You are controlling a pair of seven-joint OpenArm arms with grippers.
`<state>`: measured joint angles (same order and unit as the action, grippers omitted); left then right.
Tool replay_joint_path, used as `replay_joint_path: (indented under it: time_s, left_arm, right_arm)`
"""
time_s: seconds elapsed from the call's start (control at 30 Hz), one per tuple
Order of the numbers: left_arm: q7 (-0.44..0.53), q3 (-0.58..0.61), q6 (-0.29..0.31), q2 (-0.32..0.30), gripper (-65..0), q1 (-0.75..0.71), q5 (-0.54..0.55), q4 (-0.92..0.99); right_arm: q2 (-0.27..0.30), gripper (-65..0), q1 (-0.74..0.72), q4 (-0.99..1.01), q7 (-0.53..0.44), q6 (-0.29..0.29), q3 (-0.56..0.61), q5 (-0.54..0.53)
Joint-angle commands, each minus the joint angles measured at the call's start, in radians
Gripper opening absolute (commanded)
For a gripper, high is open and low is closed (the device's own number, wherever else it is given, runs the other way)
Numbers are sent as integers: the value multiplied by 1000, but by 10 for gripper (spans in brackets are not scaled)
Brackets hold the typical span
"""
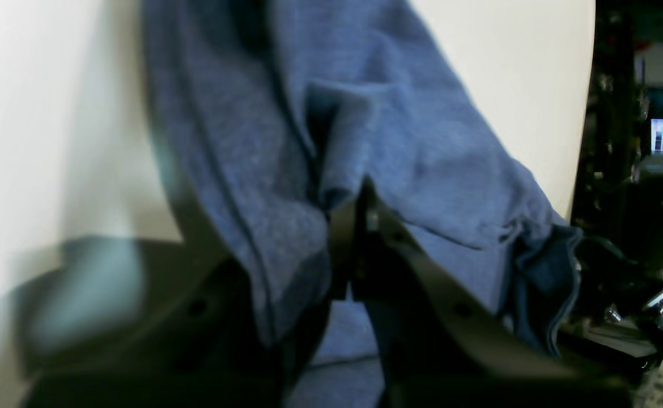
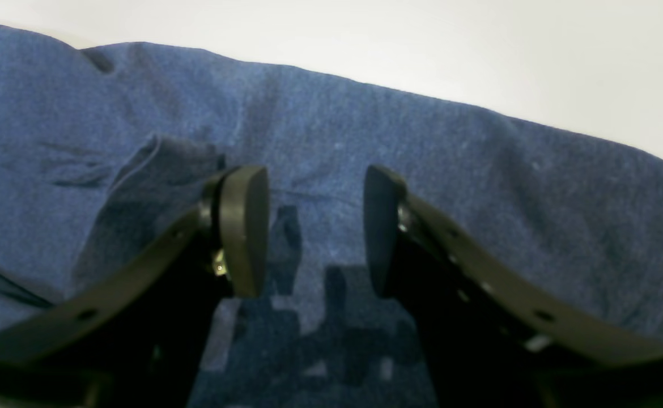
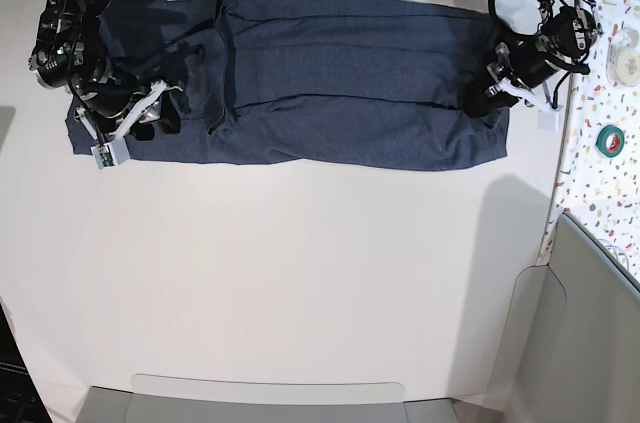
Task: Layout the t-shirt on the table in an organized manner, then fold the t-shirt properly
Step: 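Fold the strip end with the left gripper toward the right gripper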
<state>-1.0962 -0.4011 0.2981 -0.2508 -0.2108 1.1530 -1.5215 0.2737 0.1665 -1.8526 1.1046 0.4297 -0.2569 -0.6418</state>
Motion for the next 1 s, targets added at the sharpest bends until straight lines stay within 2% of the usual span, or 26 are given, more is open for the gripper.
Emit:
replay_joint_path:
  time_s: [0.0, 0.23, 0.4, 0.63, 0.97]
  left_arm:
    - [15, -2, 10, -12, -650, 11, 23, -37]
    - [9, 11, 10, 18, -650, 7, 23, -121]
    - [11, 113, 10, 29, -650, 11, 23, -132]
    - [38, 328, 11, 29, -650, 41, 18, -179]
    - [69, 558, 10, 26, -650, 139, 17, -210]
  right_arm:
    - [12, -377, -14, -15, -24, 4, -6, -14]
    - [8, -378, -12, -15, -24, 4, -129, -14]
    - [8, -378, -14, -15, -19, 4, -253, -14]
    - [8, -378, -3, -12, -17, 4, -379, -14]
    - [8, -378, 6, 72, -19, 4, -396, -14]
